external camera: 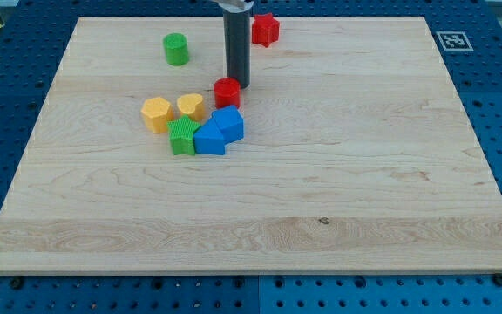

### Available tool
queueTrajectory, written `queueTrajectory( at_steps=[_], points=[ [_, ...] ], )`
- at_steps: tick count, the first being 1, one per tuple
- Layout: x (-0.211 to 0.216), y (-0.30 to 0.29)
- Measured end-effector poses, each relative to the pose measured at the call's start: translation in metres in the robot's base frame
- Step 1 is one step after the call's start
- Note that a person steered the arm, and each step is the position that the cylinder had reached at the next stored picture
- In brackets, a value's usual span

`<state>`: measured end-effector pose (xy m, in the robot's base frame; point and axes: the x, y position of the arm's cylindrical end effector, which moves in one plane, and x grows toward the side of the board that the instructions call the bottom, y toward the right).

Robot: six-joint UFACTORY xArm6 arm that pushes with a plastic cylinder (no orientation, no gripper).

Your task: Move your arm to the top right of the red star

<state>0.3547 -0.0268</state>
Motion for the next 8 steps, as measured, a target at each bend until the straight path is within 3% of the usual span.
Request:
queueTrajectory(
  at_steps=[4,8],
  points=[
    [0.018,0.009],
    [-0.03,0.126]
  ],
)
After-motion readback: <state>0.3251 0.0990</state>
